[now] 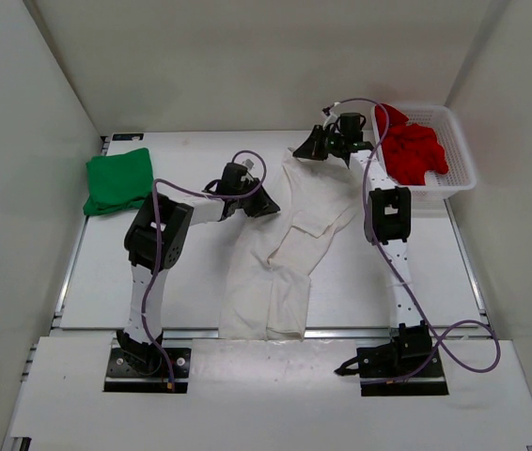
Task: Fold and stack the t-shirts
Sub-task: Rotate the tshirt 90 degrees
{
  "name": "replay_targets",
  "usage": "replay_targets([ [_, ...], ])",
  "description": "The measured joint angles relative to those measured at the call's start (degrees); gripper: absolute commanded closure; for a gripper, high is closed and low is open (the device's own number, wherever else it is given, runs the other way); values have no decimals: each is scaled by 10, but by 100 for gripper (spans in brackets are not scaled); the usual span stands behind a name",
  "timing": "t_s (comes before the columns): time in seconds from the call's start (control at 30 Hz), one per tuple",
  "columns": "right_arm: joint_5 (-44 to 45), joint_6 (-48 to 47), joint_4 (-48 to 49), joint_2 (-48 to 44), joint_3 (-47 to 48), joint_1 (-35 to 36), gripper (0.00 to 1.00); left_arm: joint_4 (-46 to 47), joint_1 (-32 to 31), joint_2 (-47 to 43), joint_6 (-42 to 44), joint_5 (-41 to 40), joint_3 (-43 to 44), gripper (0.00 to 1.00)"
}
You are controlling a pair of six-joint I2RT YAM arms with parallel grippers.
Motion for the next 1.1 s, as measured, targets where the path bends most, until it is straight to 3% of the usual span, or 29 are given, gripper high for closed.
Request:
replay_targets([
  [0.1, 0, 5, 2, 0, 0, -1, 100, -2, 2, 2, 1, 0, 0, 73],
  [0.13, 0, 5, 2, 0, 0, -2, 93, -2, 3, 3, 1, 0, 0, 73],
  [0.17, -1, 7, 2, 0, 0, -3, 78, -2, 3, 6, 1, 0, 0, 73],
  [0.2, -2, 8, 2, 0, 0, -3, 70, -3, 4, 9, 1, 0, 0, 73],
  [0.27, -3, 6, 2, 0, 0, -5, 62, -2, 7, 14, 0, 3, 1, 73],
  [0.43, -8, 7, 2, 0, 0, -8, 71, -4, 8, 17, 1, 4, 7, 74],
  [0.6, -10, 9, 6, 3, -1, -8, 58, -13, 8, 19, 1, 2, 15, 74],
  [0.73, -13, 9, 7, 5, -5, -8, 65, -14, 8, 20, 1, 1, 21, 73],
  [0.97, -30, 25, 21, 16, -8, -8, 100, -9, 9, 33, -4, 6, 30, 74],
  [1.1, -37, 33, 28, 21, -8, -10, 100, -7, 13, 35, -7, 11, 30, 75],
])
